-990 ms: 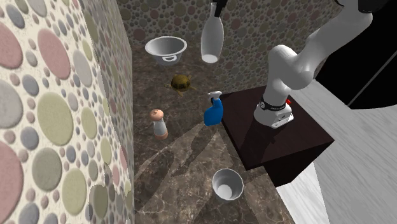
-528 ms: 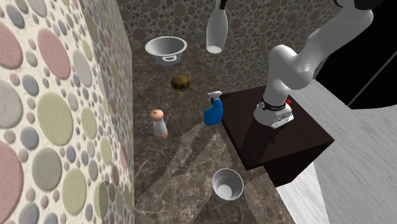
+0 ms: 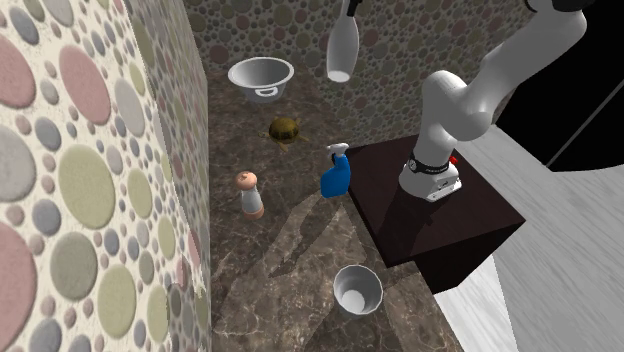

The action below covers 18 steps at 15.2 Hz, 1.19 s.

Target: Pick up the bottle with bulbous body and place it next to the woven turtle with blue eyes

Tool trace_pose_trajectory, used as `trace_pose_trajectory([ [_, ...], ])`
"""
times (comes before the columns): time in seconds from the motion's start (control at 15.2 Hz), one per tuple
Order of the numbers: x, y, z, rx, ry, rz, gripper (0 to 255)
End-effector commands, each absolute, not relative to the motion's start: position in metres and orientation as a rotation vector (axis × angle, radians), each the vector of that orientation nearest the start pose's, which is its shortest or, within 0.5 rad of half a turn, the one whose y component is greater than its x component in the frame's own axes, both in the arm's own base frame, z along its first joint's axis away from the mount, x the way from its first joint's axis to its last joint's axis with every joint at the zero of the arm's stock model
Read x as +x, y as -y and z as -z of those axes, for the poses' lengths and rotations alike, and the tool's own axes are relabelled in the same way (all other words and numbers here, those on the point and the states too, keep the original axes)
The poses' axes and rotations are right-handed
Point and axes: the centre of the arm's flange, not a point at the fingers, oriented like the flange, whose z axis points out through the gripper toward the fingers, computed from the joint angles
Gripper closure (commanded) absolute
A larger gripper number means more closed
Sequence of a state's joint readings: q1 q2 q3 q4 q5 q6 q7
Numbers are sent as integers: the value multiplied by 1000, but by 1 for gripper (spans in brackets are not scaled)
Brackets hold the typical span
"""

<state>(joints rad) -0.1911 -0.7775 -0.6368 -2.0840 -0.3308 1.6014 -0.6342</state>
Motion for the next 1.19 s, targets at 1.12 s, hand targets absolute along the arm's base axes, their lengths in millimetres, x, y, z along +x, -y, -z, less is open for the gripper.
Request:
trace_pose_trajectory([
  [1.12, 152, 353, -543, -3151, -160, 317, 255],
])
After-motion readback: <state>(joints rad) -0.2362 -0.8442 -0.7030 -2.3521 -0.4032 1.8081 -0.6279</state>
